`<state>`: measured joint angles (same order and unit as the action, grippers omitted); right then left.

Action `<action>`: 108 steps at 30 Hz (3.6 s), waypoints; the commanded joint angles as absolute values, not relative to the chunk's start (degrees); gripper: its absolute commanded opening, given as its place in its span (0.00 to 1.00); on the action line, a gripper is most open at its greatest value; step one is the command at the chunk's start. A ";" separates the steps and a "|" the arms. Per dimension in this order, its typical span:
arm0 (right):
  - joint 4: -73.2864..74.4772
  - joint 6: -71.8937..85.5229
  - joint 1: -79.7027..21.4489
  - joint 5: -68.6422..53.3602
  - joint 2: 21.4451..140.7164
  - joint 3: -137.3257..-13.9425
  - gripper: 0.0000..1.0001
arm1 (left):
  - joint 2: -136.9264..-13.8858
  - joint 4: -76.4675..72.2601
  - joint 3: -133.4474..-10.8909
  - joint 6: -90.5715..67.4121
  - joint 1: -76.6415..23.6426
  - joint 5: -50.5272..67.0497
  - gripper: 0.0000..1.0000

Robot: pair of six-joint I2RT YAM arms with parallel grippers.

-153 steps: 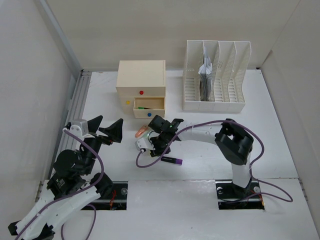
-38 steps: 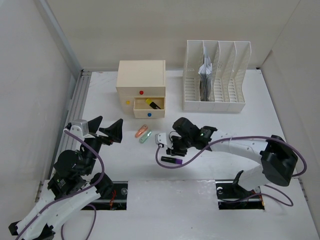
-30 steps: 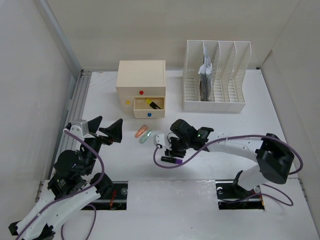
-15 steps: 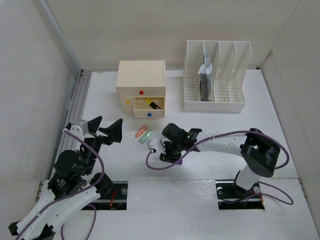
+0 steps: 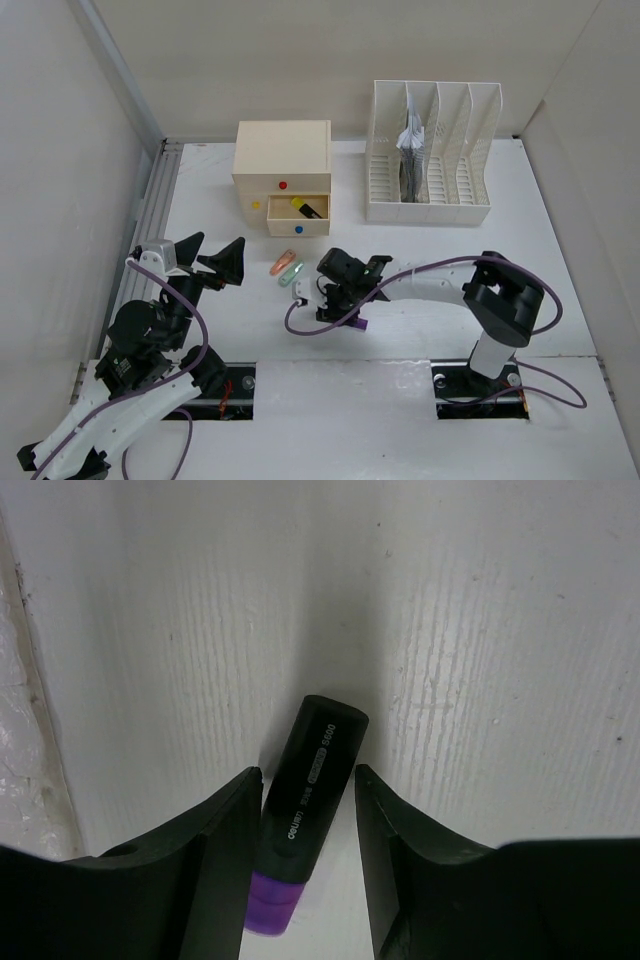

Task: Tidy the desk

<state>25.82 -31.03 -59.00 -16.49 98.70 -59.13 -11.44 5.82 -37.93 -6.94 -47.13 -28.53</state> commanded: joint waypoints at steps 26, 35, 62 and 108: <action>30.15 -36.12 -58.98 -5.37 98.26 -79.96 0.05 | -10.90 3.52 -37.88 -7.03 -46.93 -28.83 0.94; 28.57 -44.03 -50.54 -3.69 104.32 -105.55 0.05 | -11.43 3.52 -37.88 -7.03 -46.93 -28.83 0.94; 26.46 -50.80 -44.38 -22.94 109.43 -107.84 0.09 | -11.43 3.52 -37.88 -7.03 -46.93 -28.83 0.94; 32.98 -47.93 -46.67 -20.15 113.20 -99.94 0.00 | -11.43 3.52 -37.88 -7.03 -46.93 -28.83 0.94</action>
<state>41.98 -53.10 -46.26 -27.20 113.08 -101.65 -11.44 5.82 -37.93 -6.94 -47.13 -28.53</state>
